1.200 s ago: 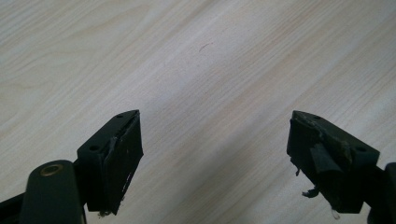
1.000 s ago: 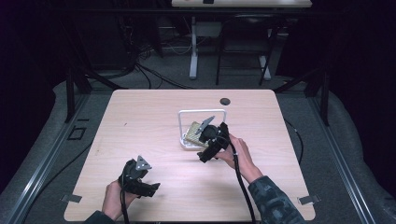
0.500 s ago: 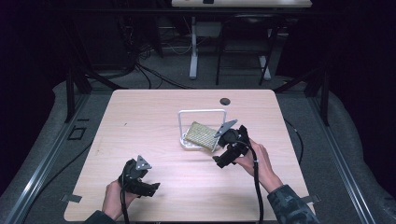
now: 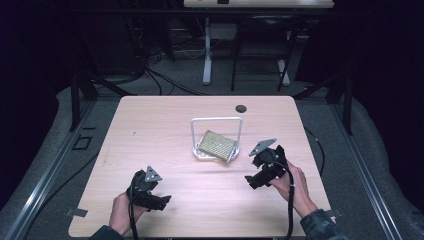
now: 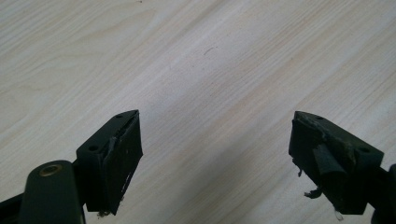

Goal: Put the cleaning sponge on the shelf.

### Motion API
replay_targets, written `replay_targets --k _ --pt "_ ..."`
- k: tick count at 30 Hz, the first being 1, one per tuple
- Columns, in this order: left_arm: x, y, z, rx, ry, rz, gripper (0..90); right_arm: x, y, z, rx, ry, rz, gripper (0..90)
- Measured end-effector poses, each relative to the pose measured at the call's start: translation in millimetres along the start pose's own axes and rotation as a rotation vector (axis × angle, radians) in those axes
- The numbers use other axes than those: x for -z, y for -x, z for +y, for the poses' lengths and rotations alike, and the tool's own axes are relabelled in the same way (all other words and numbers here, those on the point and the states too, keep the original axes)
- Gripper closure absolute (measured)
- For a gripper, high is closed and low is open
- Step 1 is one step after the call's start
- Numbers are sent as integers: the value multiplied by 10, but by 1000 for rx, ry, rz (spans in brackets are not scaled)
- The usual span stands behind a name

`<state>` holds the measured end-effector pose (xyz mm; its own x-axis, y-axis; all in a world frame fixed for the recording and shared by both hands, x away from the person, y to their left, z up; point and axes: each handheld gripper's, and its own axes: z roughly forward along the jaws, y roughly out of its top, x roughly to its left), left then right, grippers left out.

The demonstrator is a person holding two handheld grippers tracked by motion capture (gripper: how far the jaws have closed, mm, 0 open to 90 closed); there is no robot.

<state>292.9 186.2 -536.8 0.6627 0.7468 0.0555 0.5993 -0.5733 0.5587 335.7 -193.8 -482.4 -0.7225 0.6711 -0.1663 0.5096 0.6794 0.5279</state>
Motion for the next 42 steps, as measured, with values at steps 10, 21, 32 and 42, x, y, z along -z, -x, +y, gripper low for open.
replay_targets --k 10,21,32,42 --pt "2 7 7 -4 1 1 170 147 -50 -392 -51 -15 -22 0" --pt "-27 3 6 -1 -6 -9 167 43 -59 -871 -127 -87 -26 0" --pt "-9 -31 2 11 20 -26 136 -63 -62 -966 -112 -165 -39 0" --pt "-10 -58 -2 18 32 -40 103 -98 -44 -969 -90 -184 -52 0"
